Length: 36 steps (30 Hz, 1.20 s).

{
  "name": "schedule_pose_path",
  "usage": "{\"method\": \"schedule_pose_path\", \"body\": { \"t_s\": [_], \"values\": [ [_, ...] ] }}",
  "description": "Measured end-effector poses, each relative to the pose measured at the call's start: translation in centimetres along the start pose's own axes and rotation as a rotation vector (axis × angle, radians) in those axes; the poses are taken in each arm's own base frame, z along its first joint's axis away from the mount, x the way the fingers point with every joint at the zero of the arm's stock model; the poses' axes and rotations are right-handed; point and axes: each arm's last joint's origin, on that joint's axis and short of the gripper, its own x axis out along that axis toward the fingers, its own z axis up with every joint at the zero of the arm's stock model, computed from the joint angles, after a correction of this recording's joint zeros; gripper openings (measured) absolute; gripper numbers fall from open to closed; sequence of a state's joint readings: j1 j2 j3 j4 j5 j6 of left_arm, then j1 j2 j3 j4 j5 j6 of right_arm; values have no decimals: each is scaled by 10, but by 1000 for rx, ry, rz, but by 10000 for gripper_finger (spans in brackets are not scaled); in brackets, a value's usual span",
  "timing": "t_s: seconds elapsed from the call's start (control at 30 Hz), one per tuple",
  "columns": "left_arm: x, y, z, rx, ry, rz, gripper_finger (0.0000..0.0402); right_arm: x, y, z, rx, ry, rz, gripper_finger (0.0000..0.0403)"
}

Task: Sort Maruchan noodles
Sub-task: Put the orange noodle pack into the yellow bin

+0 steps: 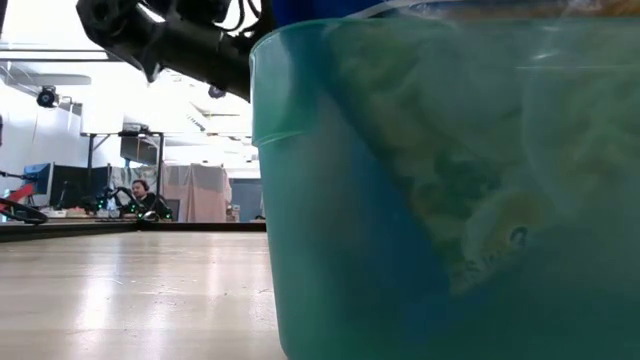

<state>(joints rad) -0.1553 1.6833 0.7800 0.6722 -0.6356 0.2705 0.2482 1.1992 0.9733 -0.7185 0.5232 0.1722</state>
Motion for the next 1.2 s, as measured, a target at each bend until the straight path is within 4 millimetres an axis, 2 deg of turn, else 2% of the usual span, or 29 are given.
{"method": "schedule_pose_path", "body": {
  "t_s": [0.13,0.53,0.9,1.2],
  "values": [
    [5,5,-6,25,14,-75,43,0,0,0,0,0,0,167],
    [2,-3,-19,-50,120,-223,43,0,0,0,0,0,0,167],
    [8,-3,-29,-100,174,-219,47,0,0,0,0,0,0,167],
    [8,-4,-29,-167,181,-216,58,0,0,0,0,0,0,167]
  ]
}}
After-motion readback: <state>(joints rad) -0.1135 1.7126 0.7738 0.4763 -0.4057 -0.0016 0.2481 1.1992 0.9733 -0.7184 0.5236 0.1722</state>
